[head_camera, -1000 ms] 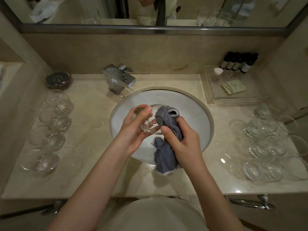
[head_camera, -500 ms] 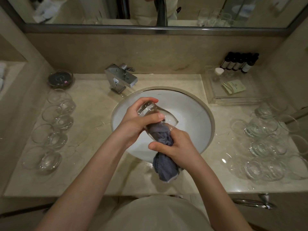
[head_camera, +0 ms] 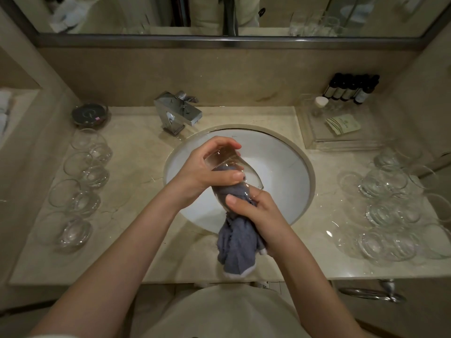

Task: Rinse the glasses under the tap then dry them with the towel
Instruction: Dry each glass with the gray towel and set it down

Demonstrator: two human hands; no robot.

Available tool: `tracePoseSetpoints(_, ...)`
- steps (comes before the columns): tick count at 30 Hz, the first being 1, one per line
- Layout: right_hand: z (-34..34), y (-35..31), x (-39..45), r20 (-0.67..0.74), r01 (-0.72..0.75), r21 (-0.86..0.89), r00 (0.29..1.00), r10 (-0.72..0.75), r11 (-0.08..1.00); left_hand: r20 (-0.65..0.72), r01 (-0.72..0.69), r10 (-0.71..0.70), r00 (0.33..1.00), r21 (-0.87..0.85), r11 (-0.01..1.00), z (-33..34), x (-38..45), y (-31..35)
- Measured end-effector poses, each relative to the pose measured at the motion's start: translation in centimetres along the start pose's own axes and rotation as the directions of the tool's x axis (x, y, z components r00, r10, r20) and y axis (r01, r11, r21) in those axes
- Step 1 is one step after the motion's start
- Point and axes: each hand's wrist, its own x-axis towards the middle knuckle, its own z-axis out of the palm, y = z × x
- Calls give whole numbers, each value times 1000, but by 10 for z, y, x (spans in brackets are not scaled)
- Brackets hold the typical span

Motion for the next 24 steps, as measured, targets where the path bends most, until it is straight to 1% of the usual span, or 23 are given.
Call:
tracePoseSetpoints(2, 1, 1, 0, -7, -34, 64, 999, 34, 997, 11, 20, -20, 1000, 52, 998, -2, 0, -1)
tracePoseSetpoints(3, 2, 1, 0, -12, -42, 44, 999, 42, 998, 16, 60, -61, 998, 65, 996, -3, 1, 0)
tracePoseSetpoints(4, 2, 0, 0, -21, -43, 3, 999, 43, 999, 6, 138, -138, 990, 76, 988, -4, 1, 4)
tracePoseSetpoints(5, 2, 0, 1, -35, -38, -45, 999, 36, 998, -11, 247, -247, 969, 80, 966, -3, 1, 10)
tracePoseSetpoints(6, 1, 0, 2, -51, -27, -90, 998, 23, 996, -37, 361, -359, 933, 120, 925, -2, 1, 16)
tracePoseSetpoints(7, 1, 1, 3, -63, -22, -121, 998, 14, 992, -60, 444, -441, 895, 201, 873, -2, 2, 20)
tracePoseSetpoints(8, 0, 1, 4, -73, -25, -131, 997, 16, 991, -74, 478, -480, 874, 310, 822, -3, 2, 22)
tracePoseSetpoints(9, 0, 1, 5, -82, -34, -122, 996, 24, 992, -86, 461, -469, 879, 406, 789, -2, 3, 22)
tracePoseSetpoints(10, 1, 2, 5, -85, -49, -99, 996, 40, 994, -89, 427, -440, 894, 466, 774, -1, 4, 21)
tracePoseSetpoints(11, 2, 3, 4, -83, -66, -72, 995, 60, 995, -86, 400, -411, 908, 474, 784, -2, 5, 18)
tracePoseSetpoints(13, 2, 6, 4, -75, -91, -24, 993, 89, 996, -81, 365, -363, 928, 387, 847, -2, 6, 14)
tracePoseSetpoints(16, -2, 9, 4, -55, -120, 45, 991, 122, 992, -62, 233, -226, 972, 321, 918, -3, 5, 9)
tracePoseSetpoints(18, -5, 7, 4, -32, -140, 113, 989, 144, 984, -25, 152, -152, 988, 331, 931, -6, 3, 4)
tracePoseSetpoints(21, -9, 4, 4, 12, -187, 199, 982, 189, 962, 50, 81, -103, 993, 337, 938, -12, 2, 1)
tracePoseSetpoints(24, -14, 6, 3, 93, -243, 303, 970, 226, 921, 138, -4, -46, 989, 340, 940, -15, 1, 1)
